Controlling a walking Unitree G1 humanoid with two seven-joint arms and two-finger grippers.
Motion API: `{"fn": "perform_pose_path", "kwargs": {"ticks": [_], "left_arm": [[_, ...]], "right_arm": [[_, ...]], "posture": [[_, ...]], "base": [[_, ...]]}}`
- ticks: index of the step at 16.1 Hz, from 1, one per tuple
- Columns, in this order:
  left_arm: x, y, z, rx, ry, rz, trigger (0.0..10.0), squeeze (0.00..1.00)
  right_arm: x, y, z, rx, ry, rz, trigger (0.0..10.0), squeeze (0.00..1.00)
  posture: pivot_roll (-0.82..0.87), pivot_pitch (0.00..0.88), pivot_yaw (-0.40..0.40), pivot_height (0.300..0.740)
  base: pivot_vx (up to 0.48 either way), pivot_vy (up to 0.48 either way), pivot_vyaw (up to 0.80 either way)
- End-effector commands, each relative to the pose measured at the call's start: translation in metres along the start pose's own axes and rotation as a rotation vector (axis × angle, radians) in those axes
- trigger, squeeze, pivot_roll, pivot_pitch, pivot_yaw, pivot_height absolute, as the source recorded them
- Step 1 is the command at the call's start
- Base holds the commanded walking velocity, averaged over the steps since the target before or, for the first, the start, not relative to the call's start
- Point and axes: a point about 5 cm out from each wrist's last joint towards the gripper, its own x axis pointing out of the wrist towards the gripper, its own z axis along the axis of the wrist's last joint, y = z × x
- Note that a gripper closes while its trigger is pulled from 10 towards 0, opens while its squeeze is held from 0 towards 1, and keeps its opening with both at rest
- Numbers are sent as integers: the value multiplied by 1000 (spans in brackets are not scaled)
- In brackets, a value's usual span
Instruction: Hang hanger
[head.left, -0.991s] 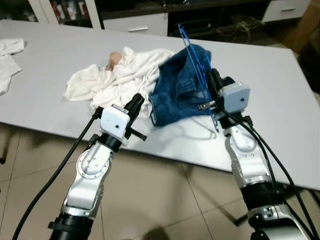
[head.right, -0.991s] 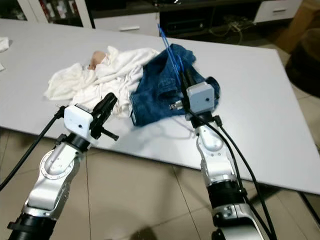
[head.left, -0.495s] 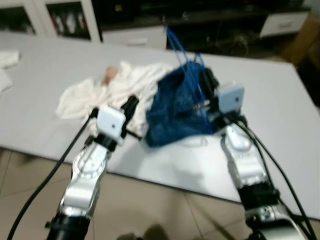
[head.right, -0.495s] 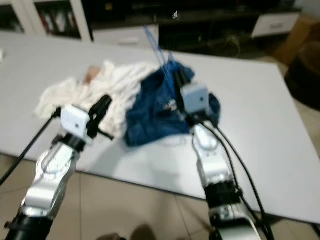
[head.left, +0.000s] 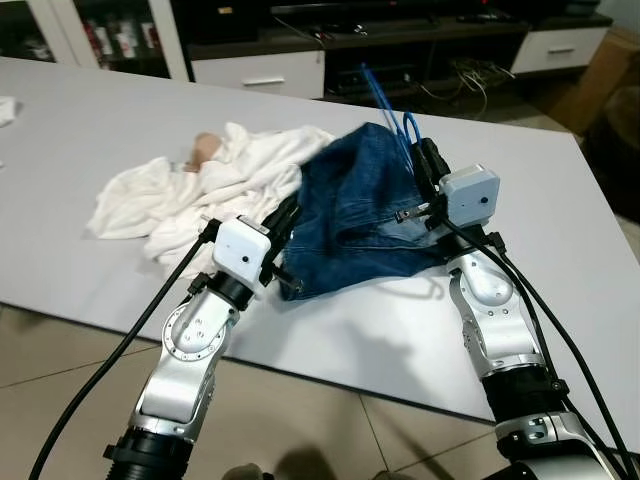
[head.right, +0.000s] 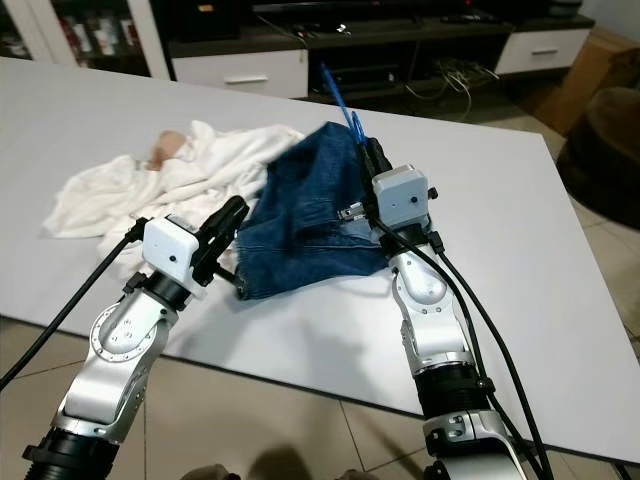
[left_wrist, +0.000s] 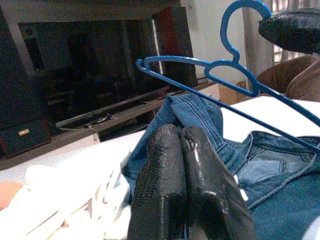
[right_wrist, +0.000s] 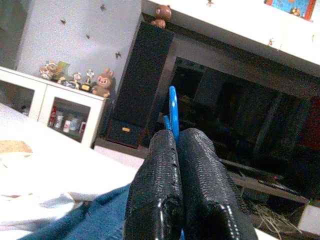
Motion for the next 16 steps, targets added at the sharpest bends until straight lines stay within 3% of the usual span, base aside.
{"fn": "perform_pose_path", "kwargs": {"ticks": [1, 3, 4, 5, 6, 9, 16], "left_arm": [[0, -3, -2, -20, 29, -18, 10000, 0], [-2, -9, -17, -98, 128, -42, 10000, 0], [-4, -11, -22, -143, 164, -48, 10000, 98], [-5, -14, -26, -192, 196, -51, 10000, 878], [-7, -16, -30, -245, 217, -45, 10000, 1000], [-12, -20, -45, -327, 298, -14, 10000, 1000], [-8, -22, -57, -309, 361, 16, 10000, 1000]], "right_arm": [[3, -4, 4, -1, -14, -5, 10000, 0], [4, -5, 5, -3, -16, -4, 10000, 0], [4, -5, 5, -3, -17, -4, 10000, 0], [4, -5, 5, -2, -18, -4, 10000, 0], [4, -5, 5, -1, -18, -4, 10000, 0], [3, -4, 5, 1, -18, -2, 10000, 0], [1, -4, 4, 4, -9, 2, 10000, 0]], "posture": [[-30, 7, 0, 740], [-33, 3, -1, 740], [-32, 1, 0, 740], [-32, 1, 0, 740], [-32, 0, 1, 740], [-35, 2, 3, 740], [-34, 17, -5, 740]], "base": [[0, 0, 0], [0, 0, 0], [0, 0, 0], [0, 0, 0], [0, 0, 0], [0, 0, 0], [0, 0, 0]]}}
